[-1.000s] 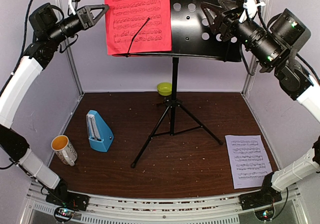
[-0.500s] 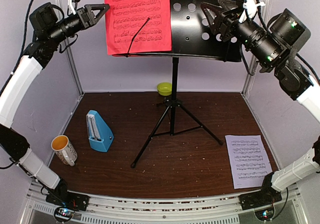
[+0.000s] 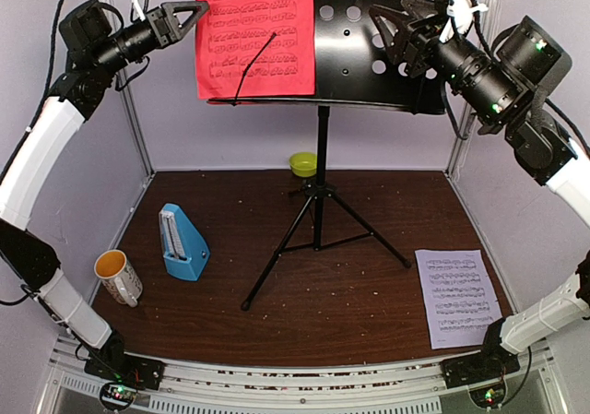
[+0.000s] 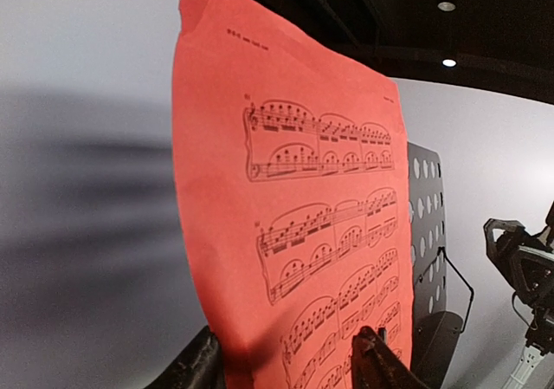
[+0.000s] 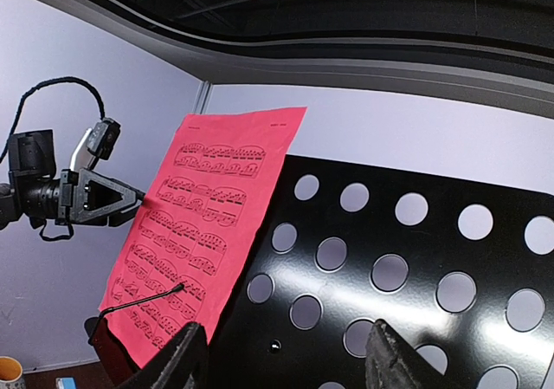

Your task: Set up the instrument practice props

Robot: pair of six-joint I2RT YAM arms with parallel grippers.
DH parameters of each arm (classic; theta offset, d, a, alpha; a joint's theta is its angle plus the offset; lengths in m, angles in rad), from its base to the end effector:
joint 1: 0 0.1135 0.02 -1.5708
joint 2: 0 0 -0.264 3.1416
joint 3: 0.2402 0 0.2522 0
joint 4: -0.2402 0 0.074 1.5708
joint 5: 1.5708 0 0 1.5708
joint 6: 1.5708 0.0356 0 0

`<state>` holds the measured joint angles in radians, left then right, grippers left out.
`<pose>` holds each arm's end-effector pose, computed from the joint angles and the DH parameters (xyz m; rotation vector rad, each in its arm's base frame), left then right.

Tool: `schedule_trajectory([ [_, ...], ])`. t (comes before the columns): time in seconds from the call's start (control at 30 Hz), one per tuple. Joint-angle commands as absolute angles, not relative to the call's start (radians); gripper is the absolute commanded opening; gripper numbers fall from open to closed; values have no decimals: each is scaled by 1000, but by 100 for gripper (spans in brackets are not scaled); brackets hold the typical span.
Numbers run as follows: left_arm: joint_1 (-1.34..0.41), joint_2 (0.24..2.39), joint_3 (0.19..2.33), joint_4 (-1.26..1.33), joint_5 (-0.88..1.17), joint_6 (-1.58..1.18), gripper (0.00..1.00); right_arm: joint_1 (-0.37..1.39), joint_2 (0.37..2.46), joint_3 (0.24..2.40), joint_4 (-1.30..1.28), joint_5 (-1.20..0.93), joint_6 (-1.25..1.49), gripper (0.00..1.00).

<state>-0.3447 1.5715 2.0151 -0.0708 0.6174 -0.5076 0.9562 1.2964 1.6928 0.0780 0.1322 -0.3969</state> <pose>0.2863 -0.1247 0.5744 0.4697 1.2648 -1.0952 0.1471 0.2003 0.5675 -0.5979 0.9358 0.4288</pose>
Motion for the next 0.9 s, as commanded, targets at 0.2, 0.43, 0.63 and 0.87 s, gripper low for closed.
schedule_trajectory([
  [0.2,-391,1582,2078,-113,616,-428,52,960,1287,1686,81,146,-393,63],
  [0.43,-386,1545,2079,-211,516,-353,64,960,1280,1686,80,149,-382,63],
  [0.63,-340,1472,2025,-227,439,-343,91,961,1252,1679,45,190,-341,65],
  [0.87,-303,1358,1927,-258,362,-322,98,960,1167,1653,-89,342,-197,70],
])
